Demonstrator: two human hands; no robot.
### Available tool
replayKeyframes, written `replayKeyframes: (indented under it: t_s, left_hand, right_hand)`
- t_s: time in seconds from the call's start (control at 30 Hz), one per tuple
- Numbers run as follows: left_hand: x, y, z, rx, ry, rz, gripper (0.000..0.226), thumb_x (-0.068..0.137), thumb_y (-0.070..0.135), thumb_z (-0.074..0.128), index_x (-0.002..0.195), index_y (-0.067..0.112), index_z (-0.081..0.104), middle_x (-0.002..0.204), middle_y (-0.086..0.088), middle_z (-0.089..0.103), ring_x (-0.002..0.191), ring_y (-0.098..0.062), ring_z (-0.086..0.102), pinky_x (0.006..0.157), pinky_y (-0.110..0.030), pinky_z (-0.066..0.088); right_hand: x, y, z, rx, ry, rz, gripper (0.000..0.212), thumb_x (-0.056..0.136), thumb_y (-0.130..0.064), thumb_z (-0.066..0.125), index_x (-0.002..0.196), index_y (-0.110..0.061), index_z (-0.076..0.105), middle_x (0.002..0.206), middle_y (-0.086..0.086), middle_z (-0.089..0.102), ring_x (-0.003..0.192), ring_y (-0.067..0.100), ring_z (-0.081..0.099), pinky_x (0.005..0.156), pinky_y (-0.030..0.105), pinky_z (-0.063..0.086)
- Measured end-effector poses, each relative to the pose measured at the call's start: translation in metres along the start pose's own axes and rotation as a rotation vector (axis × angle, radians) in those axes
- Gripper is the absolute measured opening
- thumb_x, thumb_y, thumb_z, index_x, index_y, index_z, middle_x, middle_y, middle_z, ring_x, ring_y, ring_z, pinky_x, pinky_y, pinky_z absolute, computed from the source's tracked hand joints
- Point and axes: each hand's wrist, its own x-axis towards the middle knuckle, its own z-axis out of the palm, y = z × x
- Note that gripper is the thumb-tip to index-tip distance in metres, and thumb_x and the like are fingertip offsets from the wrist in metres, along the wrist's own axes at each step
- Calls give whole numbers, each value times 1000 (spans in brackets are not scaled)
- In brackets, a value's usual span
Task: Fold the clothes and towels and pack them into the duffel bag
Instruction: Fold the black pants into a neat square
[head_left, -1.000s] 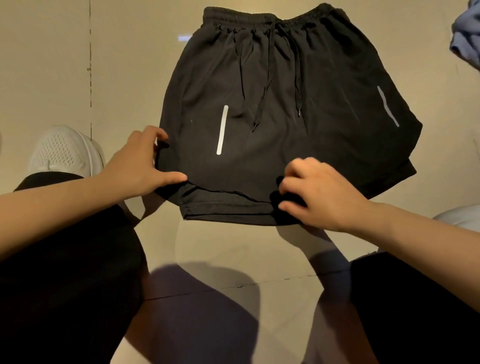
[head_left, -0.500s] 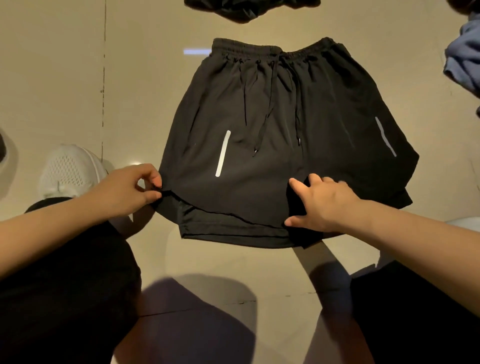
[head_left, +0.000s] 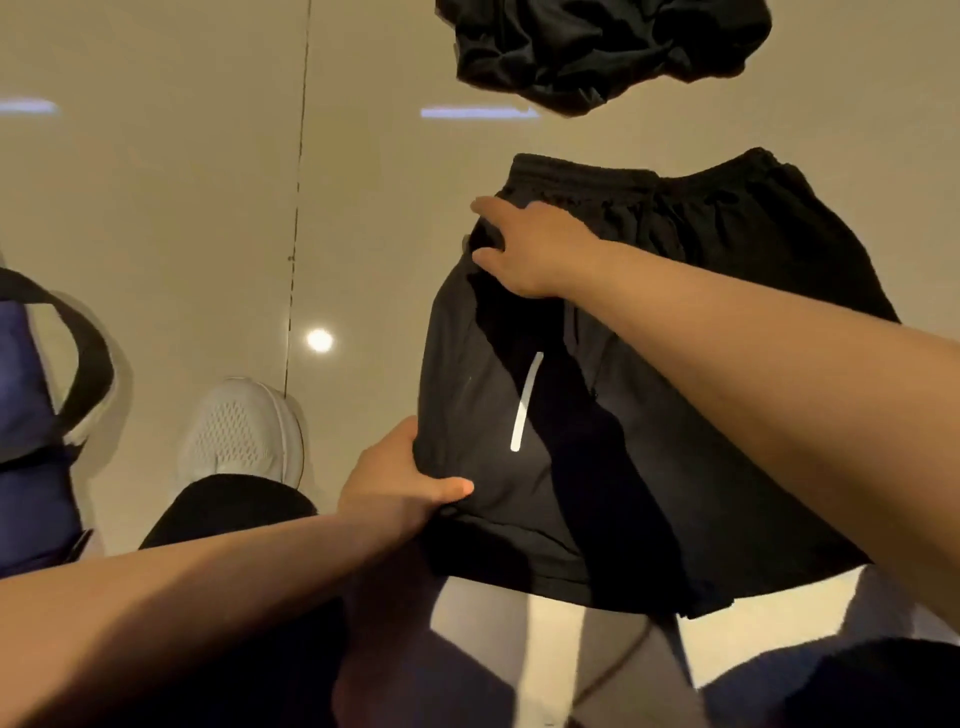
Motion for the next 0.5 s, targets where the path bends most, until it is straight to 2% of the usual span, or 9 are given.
replayKeyframes:
  t_s: [0.07,0.17,0.27,0.3,0.33,0.37,0.4,0.43,0.5]
  left_hand:
    - [0,-2,-5,-31,-26,-7,55,78,17,77,125,26,51,103,13,57,101,-15,56,90,-29,47]
    - [3,4,-34,-97,-26,9,38,78,14,73,106,29,54,99,13,62,99,-15,61,76,-22,49]
    - [-4,8,-78,-129,48,71,34,61,25,69,93,32,61,89,4,69,90,-18,66,81,-37,54]
    - [-9,10,-90,-113,74,105,34,59,27,67,92,36,61,87,4,70,86,-17,67,81,-35,54]
    - [-15,12,-98,-89,88,146,35,59,27,66,91,40,61,86,5,69,82,-14,67,77,-30,53]
    - [-22,14,-103,-67,96,193,34,61,26,66,91,42,61,85,6,69,79,-12,66,72,-25,51]
    - [-27,19,-105,-55,94,240,34,62,23,65,90,42,62,84,5,68,76,-12,65,68,-23,50]
    - [-32,25,-105,-53,79,286,34,63,20,65,90,41,63,83,3,68,76,-14,64,66,-24,49]
    - [-39,40,-96,-39,10,390,34,64,19,67,92,39,65,79,-5,65,74,-23,61,65,-27,47]
  right_hand:
    - [17,-12,8,-50,-97,74,57,101,-48,35,152,-25,20,150,22,24,131,40,35,104,41,34]
    - [28,-27,20,-95,-58,154,59,100,-50,37,145,-12,32,146,19,22,128,39,33,100,42,36]
    - [34,-36,23,11,-34,72,55,101,-42,39,142,-4,34,146,15,23,131,33,31,101,38,34]
    - [36,-37,20,95,-19,18,53,101,-40,38,140,-4,38,145,13,28,129,31,35,101,35,34]
    - [37,-38,16,203,10,-34,47,101,-40,39,132,-6,48,138,12,37,121,28,44,96,32,35]
    - [37,-39,11,331,55,-72,40,100,-40,40,113,-8,59,120,10,50,103,23,53,88,30,37]
    - [34,-39,6,473,108,-91,38,99,-40,42,93,-7,61,96,10,54,83,17,53,80,31,41]
    - [30,-38,-1,616,152,-83,44,99,-39,44,85,0,59,81,14,51,72,15,50,75,37,46]
    - [17,-27,-12,868,214,-19,51,99,-38,46,99,12,56,78,18,44,71,18,46,81,46,52]
